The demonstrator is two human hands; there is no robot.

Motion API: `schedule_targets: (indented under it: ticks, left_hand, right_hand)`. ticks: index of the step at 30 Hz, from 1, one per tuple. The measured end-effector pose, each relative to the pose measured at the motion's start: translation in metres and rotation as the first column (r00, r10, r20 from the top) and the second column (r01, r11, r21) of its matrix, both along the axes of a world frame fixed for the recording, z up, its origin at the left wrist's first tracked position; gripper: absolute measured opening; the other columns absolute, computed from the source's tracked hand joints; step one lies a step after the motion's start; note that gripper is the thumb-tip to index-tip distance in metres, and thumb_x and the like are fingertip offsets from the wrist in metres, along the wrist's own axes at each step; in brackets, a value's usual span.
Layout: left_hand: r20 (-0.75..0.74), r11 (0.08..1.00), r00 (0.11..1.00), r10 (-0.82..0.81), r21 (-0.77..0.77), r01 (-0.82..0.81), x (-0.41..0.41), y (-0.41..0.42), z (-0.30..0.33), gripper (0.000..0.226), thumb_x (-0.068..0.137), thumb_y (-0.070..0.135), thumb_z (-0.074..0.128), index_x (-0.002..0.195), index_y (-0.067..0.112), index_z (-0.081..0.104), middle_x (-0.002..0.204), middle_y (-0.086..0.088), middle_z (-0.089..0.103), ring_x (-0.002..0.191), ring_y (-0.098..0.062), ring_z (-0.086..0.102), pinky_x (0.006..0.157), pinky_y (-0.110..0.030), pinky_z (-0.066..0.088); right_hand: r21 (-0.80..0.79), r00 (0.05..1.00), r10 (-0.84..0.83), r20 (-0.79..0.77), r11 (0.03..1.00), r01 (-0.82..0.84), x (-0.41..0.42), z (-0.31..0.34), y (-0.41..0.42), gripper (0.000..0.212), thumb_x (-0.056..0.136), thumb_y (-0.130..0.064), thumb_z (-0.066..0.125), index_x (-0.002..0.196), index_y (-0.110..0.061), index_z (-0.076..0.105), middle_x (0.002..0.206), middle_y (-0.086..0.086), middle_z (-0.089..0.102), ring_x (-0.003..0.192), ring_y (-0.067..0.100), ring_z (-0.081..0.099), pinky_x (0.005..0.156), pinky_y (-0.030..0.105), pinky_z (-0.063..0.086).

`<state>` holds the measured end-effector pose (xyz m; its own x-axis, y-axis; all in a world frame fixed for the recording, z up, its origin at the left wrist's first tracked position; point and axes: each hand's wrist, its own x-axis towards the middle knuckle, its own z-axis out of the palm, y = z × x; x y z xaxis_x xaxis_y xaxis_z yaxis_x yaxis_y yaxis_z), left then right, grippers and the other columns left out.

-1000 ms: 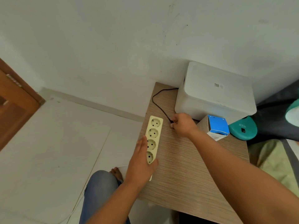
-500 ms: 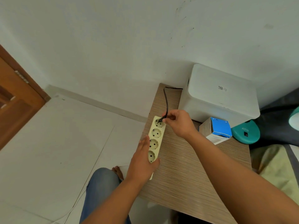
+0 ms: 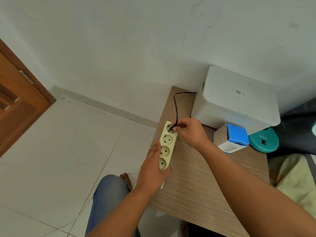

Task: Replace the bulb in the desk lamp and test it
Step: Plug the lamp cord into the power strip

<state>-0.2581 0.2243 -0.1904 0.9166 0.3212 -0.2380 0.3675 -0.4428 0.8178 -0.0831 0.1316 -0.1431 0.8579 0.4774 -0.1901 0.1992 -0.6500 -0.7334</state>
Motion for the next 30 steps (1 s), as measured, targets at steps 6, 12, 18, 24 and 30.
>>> schedule_targets:
  ticks: [6, 12, 18, 24, 30]
  left_hand:
    - [0.014, 1.000, 1.000, -0.002, -0.011, 0.002, -0.001, 0.000, 0.000, 0.090, 0.091, 0.029, 0.067, 0.159, 0.022, 0.009, 0.164, 0.009, 0.015, 0.146, -0.005, 0.025, 0.100, -0.008, 0.023]
    - [0.008, 1.000, 1.000, 0.003, -0.007, -0.003, -0.001, 0.000, -0.004, 0.091, 0.090, 0.030, 0.068, 0.159, 0.023, 0.008, 0.164, 0.009, 0.015, 0.146, -0.008, 0.028, 0.109, -0.017, 0.031]
    - [0.004, 1.000, 1.000, -0.001, 0.001, 0.001, 0.000, 0.000, -0.003, 0.091, 0.090, 0.028, 0.068, 0.159, 0.022, 0.009, 0.162, 0.011, 0.017, 0.142, -0.004, 0.032, 0.099, -0.010, 0.030]
    - [-0.034, 0.999, 0.999, -0.034, 0.037, 0.035, 0.001, 0.001, 0.002, 0.093, 0.090, 0.032, 0.068, 0.159, 0.021, 0.006, 0.164, 0.007, 0.014, 0.145, -0.007, 0.029, 0.100, -0.010, 0.024]
    - [-0.140, 0.977, 0.982, -0.130, 0.148, 0.151, 0.001, 0.006, 0.013, 0.104, 0.087, 0.049, 0.067, 0.158, 0.018, -0.002, 0.167, 0.001, 0.004, 0.154, -0.022, 0.003, 0.119, -0.038, 0.027]
  right_hand:
    - [-0.054, 0.998, 0.055, 0.030, 0.997, -0.053, -0.002, -0.002, 0.001, 0.019, 0.089, -0.007, 0.068, 0.107, -0.011, 0.074, 0.097, 0.000, 0.074, 0.082, -0.002, 0.061, 0.069, 0.003, 0.043]
    - [-0.112, 0.994, 0.084, 0.063, 0.991, -0.077, -0.003, -0.004, 0.005, 0.020, 0.090, -0.012, 0.068, 0.108, -0.015, 0.075, 0.088, 0.000, 0.070, 0.072, 0.000, 0.056, 0.061, 0.007, 0.039]
    - [-0.132, 0.995, 0.063, 0.076, 0.990, -0.053, -0.006, -0.009, 0.004, 0.021, 0.091, -0.013, 0.067, 0.111, -0.016, 0.075, 0.090, 0.000, 0.072, 0.077, 0.014, 0.065, 0.063, 0.012, 0.044]
    - [-0.122, 0.999, 0.035, 0.012, 0.992, -0.033, -0.011, -0.004, 0.004, 0.025, 0.092, -0.010, 0.063, 0.114, -0.017, 0.074, 0.096, 0.003, 0.074, 0.087, 0.019, 0.067, 0.075, 0.026, 0.052]
    - [0.009, 0.996, -0.092, -0.023, 0.996, 0.092, -0.050, 0.016, -0.037, 0.046, 0.092, -0.013, 0.065, 0.136, -0.020, 0.057, 0.119, -0.005, 0.066, 0.093, 0.008, 0.061, 0.084, 0.024, 0.048]
